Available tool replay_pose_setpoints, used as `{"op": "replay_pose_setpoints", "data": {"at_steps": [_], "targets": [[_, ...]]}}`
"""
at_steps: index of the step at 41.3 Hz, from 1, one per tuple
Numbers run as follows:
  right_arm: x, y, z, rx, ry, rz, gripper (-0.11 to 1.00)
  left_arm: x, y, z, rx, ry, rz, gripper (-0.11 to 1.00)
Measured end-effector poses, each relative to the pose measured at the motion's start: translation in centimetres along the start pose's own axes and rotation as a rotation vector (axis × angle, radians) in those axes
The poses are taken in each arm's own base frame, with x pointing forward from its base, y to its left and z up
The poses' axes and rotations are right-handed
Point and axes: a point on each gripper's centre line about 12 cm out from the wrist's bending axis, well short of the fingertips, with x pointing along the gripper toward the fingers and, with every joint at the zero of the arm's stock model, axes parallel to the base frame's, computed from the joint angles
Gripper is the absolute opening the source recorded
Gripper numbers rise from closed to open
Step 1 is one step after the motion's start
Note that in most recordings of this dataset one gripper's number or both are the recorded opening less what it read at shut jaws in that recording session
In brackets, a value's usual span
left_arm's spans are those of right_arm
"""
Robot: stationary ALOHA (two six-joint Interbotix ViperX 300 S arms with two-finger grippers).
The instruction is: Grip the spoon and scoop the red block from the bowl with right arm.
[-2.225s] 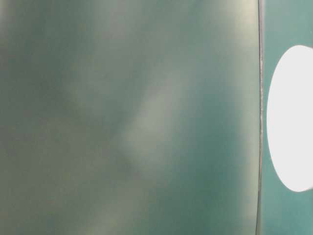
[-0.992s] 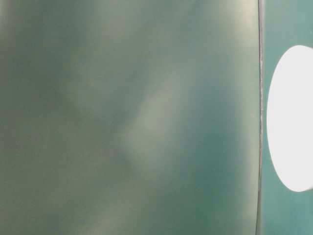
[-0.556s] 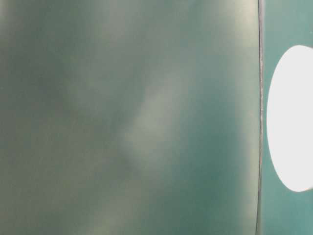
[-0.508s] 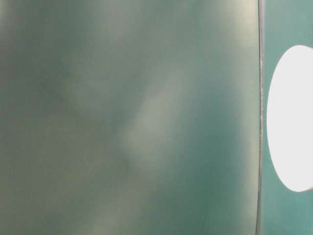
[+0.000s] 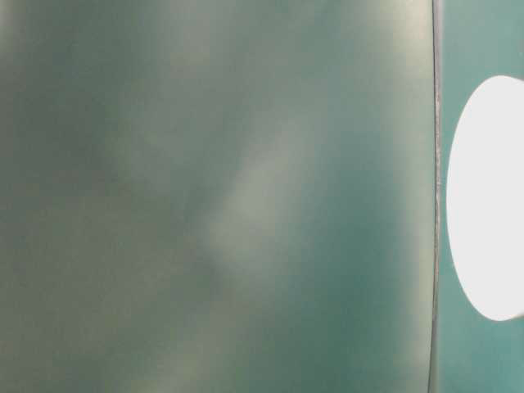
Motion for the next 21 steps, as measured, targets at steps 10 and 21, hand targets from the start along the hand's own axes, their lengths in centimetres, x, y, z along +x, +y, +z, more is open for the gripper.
{"op": "replay_pose_setpoints", "data": {"at_steps": [10, 21], "targets": [[-0.47, -0.02, 0.74, 0.020, -0.029, 0.014, 0.21, 0.03, -0.03, -0.01, 0.000, 0.000, -0.002, 0.00], [-0.41, 0.25, 0.82, 0.018, -0.017, 0.023, 0.19, 0.03, 0.00, -0.03, -0.003, 0.002, 0.000, 0.00]]}}
